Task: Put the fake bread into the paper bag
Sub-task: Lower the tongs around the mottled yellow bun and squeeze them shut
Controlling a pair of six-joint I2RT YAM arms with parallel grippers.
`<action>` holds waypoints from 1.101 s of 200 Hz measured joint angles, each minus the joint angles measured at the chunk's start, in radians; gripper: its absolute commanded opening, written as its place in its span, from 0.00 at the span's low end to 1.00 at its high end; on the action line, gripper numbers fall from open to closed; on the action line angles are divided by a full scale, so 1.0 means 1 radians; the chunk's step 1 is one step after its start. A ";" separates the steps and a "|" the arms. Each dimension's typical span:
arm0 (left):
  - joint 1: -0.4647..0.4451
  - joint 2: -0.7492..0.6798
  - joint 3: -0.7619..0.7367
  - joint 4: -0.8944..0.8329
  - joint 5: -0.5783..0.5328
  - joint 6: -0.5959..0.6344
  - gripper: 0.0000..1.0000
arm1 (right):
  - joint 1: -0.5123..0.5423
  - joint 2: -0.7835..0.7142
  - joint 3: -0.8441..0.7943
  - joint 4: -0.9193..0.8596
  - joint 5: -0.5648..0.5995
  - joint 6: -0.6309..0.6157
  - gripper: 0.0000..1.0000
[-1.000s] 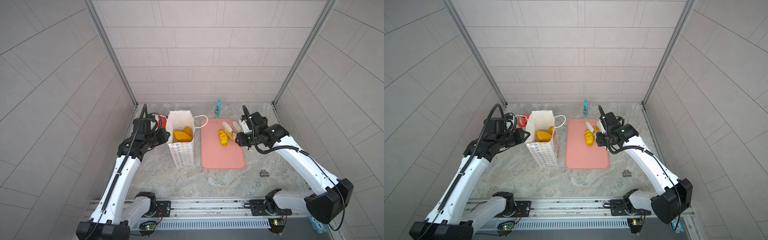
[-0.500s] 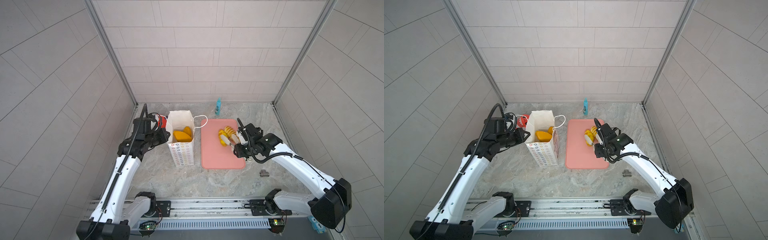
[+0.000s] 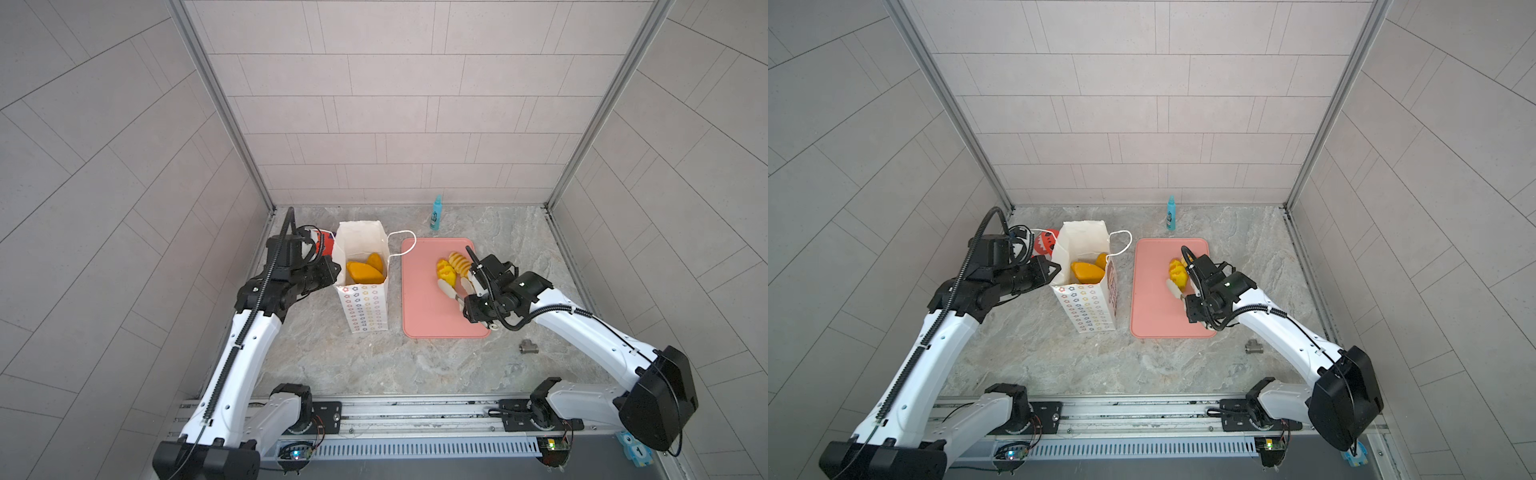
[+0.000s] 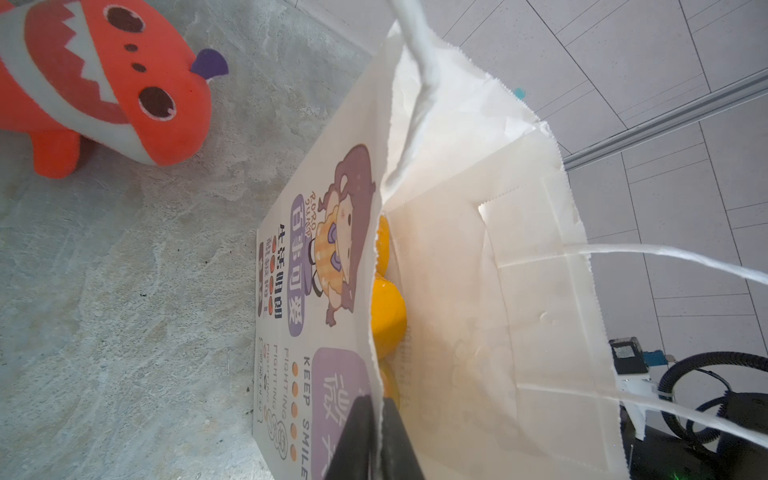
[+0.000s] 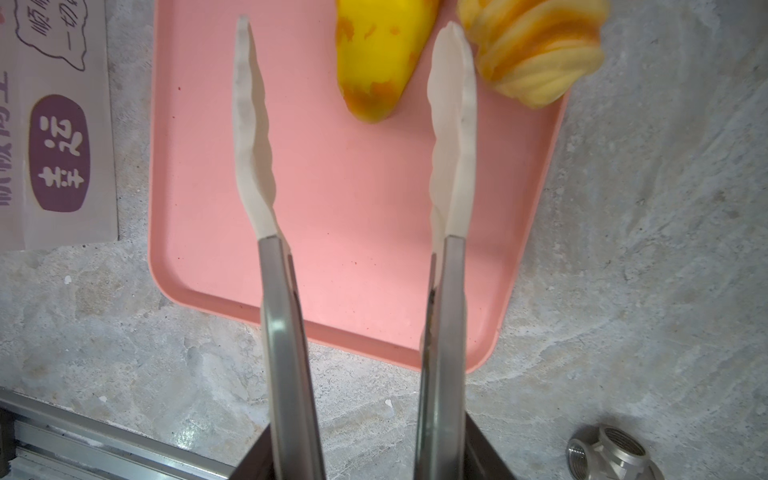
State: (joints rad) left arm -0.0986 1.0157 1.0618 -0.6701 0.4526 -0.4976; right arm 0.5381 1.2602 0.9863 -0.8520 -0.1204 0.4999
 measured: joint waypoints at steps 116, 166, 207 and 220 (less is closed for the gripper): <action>0.000 0.000 0.000 0.000 0.001 0.000 0.11 | 0.001 0.130 0.012 0.007 0.035 -0.006 0.52; 0.000 0.000 0.000 0.000 0.000 0.000 0.11 | 0.003 0.179 0.037 0.019 0.060 -0.006 0.52; 0.000 0.000 0.000 0.000 0.000 0.000 0.11 | 0.005 0.222 0.048 0.031 0.076 -0.006 0.51; 0.000 0.000 0.000 0.000 0.000 0.001 0.11 | 0.007 0.225 0.051 0.035 0.080 -0.006 0.51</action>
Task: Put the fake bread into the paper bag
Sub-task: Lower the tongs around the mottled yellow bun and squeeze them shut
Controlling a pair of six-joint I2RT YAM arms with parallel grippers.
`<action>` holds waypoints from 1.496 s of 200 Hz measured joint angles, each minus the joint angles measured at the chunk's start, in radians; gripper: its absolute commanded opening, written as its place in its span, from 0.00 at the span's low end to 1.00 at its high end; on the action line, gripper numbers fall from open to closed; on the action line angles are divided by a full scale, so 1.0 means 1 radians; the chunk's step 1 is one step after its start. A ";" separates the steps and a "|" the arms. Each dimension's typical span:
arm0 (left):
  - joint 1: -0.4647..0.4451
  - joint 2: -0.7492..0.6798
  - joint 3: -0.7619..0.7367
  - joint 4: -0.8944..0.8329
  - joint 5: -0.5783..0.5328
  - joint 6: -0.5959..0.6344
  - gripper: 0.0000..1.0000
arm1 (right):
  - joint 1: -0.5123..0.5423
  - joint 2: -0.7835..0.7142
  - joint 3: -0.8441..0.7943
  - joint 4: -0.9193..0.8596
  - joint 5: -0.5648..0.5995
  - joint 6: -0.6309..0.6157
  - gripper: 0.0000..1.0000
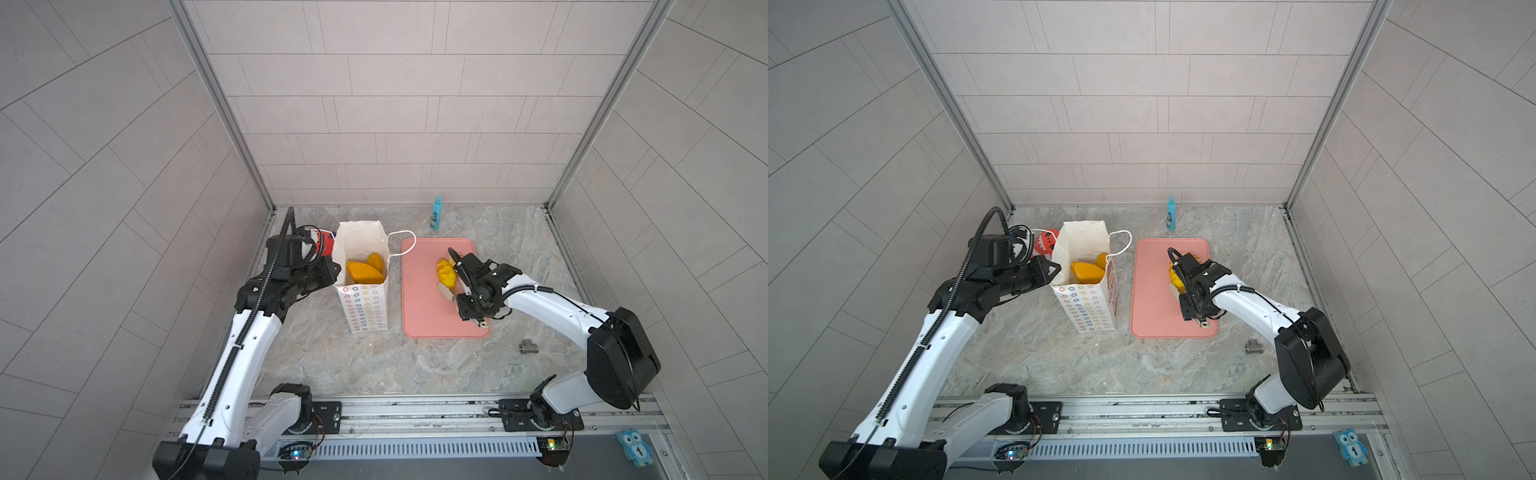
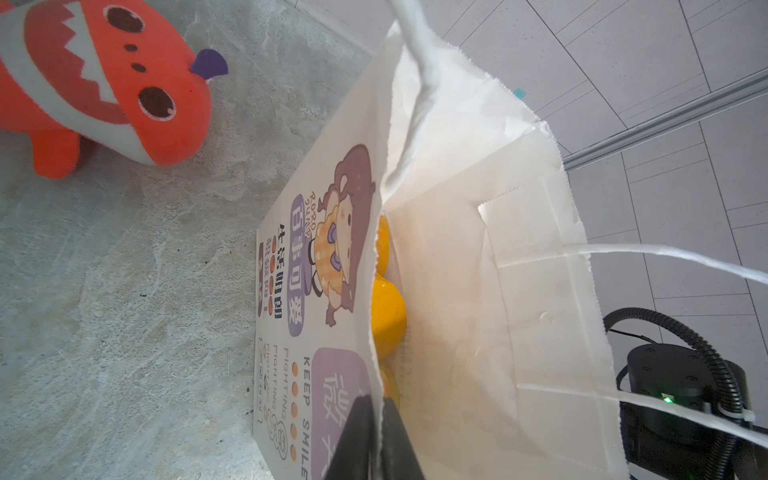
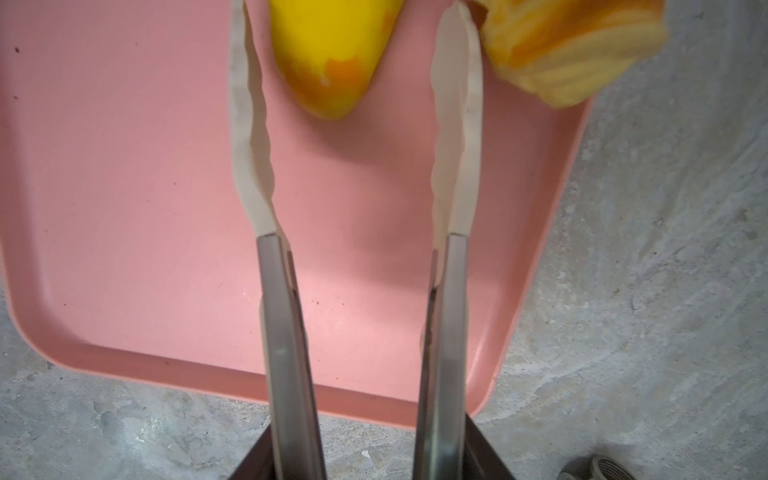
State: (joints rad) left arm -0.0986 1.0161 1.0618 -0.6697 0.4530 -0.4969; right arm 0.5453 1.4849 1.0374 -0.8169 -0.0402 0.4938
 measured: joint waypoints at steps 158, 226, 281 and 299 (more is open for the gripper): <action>0.000 0.000 0.000 -0.001 -0.001 0.000 0.11 | 0.011 0.069 0.053 0.051 0.022 -0.015 0.34; 0.000 0.000 0.000 -0.001 -0.001 0.000 0.11 | 0.016 0.041 0.053 0.051 -0.003 -0.014 0.32; 0.000 -0.001 0.000 -0.001 -0.001 0.000 0.11 | 0.017 -0.009 0.082 0.039 -0.007 -0.014 0.32; 0.000 -0.001 0.000 -0.002 -0.001 0.000 0.11 | 0.017 -0.031 0.091 0.033 -0.006 -0.014 0.31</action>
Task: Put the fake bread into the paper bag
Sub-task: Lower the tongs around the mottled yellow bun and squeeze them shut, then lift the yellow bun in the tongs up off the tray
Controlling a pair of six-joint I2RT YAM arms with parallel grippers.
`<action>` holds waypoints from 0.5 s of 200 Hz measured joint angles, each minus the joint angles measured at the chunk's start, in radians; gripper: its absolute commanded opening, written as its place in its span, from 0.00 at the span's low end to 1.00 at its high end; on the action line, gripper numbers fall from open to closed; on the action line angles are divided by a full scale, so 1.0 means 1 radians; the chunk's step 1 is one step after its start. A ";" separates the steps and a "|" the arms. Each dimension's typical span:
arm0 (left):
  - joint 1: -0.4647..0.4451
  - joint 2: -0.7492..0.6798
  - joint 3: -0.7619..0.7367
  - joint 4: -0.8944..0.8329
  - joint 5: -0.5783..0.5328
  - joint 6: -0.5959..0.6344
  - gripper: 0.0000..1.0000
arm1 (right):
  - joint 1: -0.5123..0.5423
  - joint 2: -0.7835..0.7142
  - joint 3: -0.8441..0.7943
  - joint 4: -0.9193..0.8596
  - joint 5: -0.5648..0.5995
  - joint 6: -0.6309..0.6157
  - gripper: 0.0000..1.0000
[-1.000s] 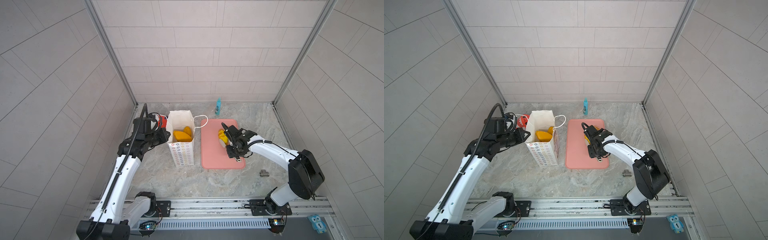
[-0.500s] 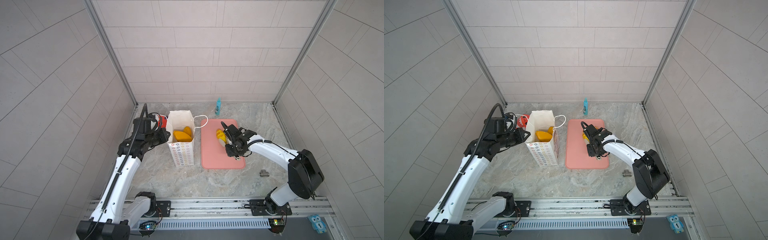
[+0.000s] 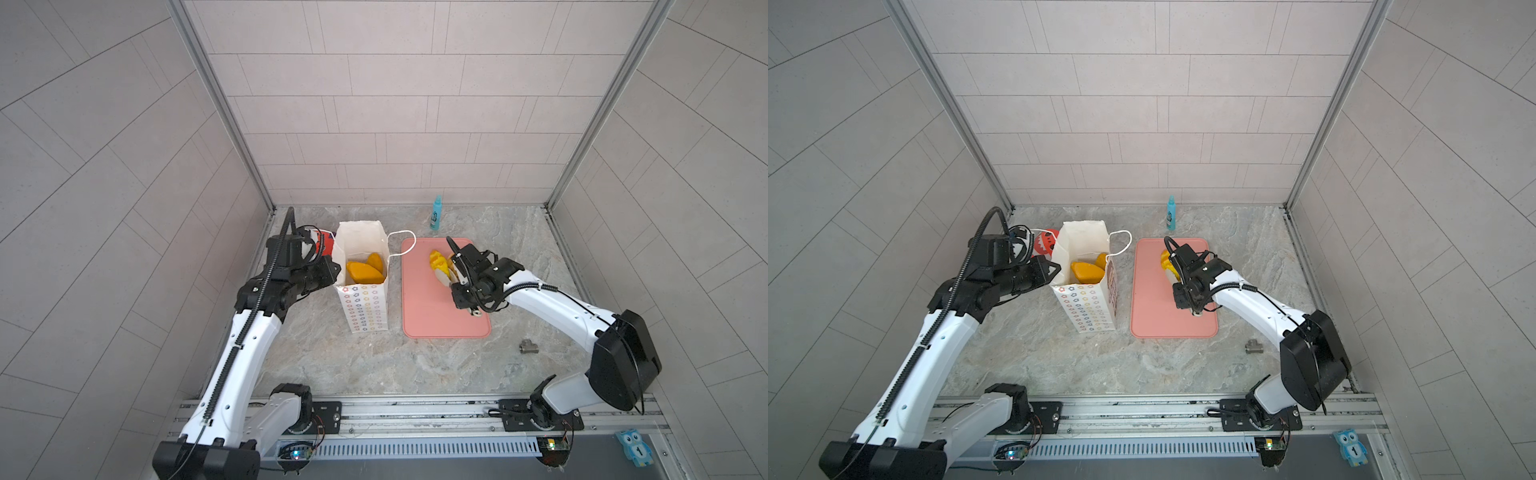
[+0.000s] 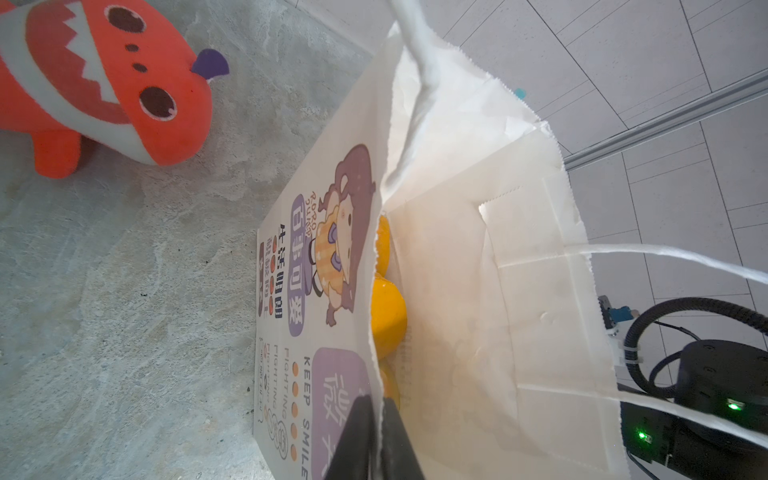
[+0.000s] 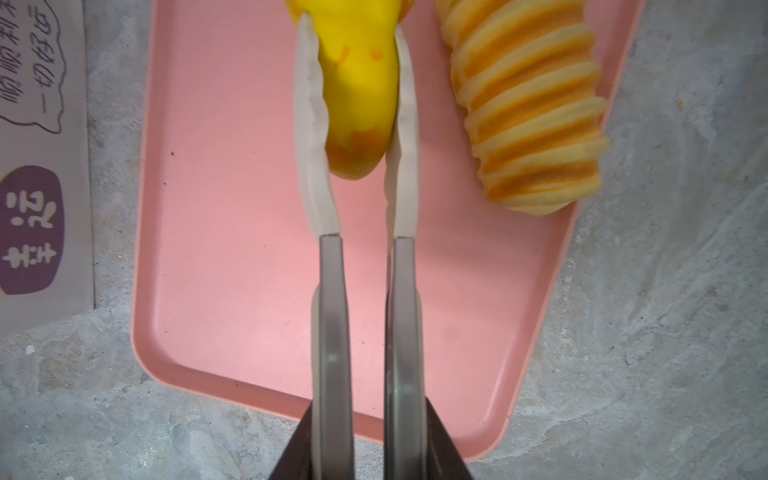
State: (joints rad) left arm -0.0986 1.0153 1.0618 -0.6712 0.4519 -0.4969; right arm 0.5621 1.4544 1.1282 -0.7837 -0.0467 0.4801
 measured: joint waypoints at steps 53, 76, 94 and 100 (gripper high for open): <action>0.000 0.000 0.000 0.000 0.000 0.000 0.11 | 0.000 -0.043 0.028 -0.032 0.003 -0.001 0.32; 0.000 0.000 0.000 0.000 0.000 0.000 0.11 | 0.000 -0.073 0.029 -0.037 0.012 -0.002 0.31; 0.000 0.000 0.000 0.000 0.000 0.000 0.11 | 0.000 -0.105 0.029 -0.037 0.026 -0.005 0.32; 0.000 0.000 0.000 -0.001 0.000 0.000 0.11 | 0.000 -0.117 0.029 -0.037 0.030 -0.007 0.32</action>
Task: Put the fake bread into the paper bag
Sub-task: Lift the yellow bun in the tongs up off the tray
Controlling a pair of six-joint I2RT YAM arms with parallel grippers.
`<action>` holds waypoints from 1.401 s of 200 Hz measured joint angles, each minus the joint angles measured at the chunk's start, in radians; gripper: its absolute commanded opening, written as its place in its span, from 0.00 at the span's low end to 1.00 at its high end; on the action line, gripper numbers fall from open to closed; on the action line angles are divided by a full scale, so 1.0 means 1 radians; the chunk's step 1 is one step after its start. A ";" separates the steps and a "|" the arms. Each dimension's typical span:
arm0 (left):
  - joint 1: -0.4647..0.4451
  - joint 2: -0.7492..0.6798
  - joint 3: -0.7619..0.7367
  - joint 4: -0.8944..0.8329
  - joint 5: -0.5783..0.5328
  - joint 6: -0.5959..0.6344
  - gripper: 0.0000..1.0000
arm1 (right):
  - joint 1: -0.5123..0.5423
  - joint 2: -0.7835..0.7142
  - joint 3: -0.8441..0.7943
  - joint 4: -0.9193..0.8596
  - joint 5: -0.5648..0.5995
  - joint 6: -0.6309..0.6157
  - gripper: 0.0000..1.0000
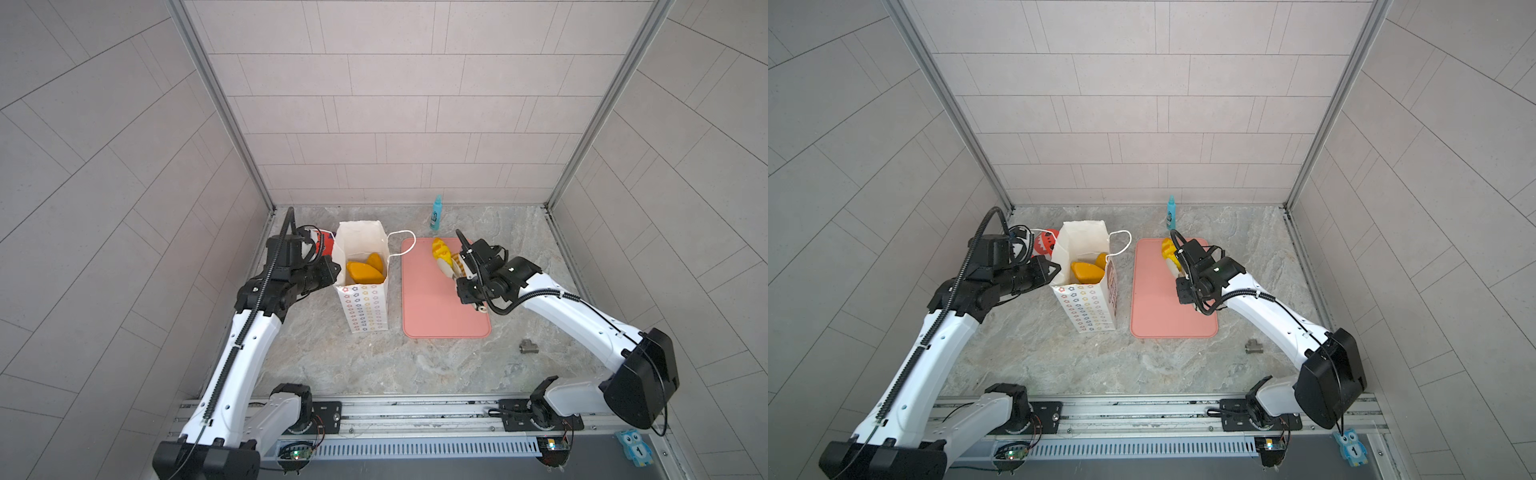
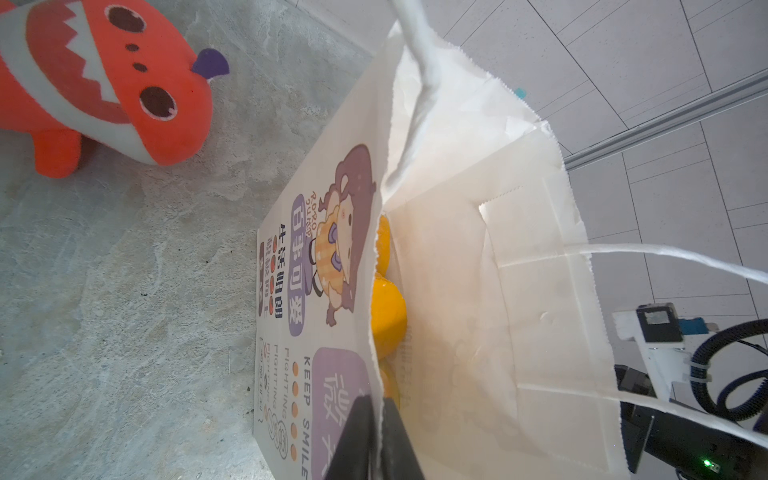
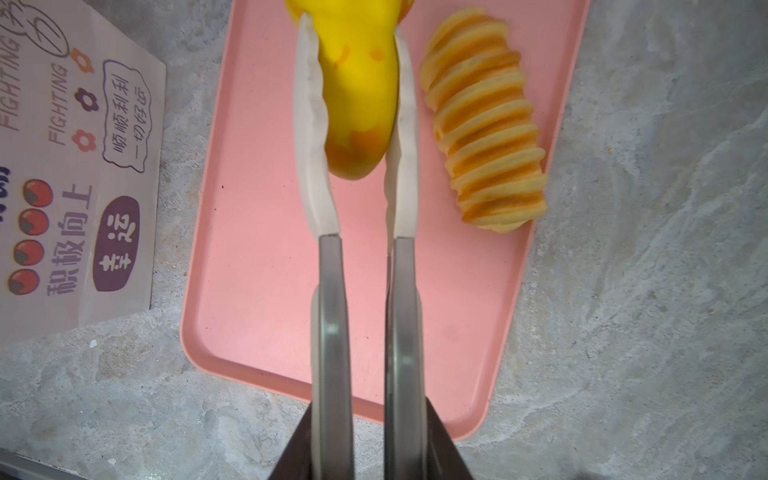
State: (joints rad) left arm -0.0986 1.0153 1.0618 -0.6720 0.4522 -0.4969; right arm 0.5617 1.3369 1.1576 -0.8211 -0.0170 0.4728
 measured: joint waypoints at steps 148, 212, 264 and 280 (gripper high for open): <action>0.000 0.000 0.000 0.000 0.000 0.000 0.11 | -0.030 -0.074 0.143 -0.107 0.038 -0.048 0.32; 0.000 0.000 0.000 0.000 0.000 0.000 0.11 | -0.035 -0.087 0.238 -0.156 0.051 -0.072 0.32; 0.000 0.000 0.000 0.000 0.000 0.000 0.11 | -0.035 -0.088 0.333 -0.206 0.053 -0.087 0.32; 0.000 -0.001 0.000 -0.001 0.000 0.000 0.11 | -0.035 -0.088 0.369 -0.220 0.052 -0.092 0.32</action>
State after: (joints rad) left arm -0.0986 1.0145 1.0618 -0.6727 0.4519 -0.4973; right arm 0.5270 1.2488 1.5265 -1.0416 0.0353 0.3805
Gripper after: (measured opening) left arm 0.112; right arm 0.322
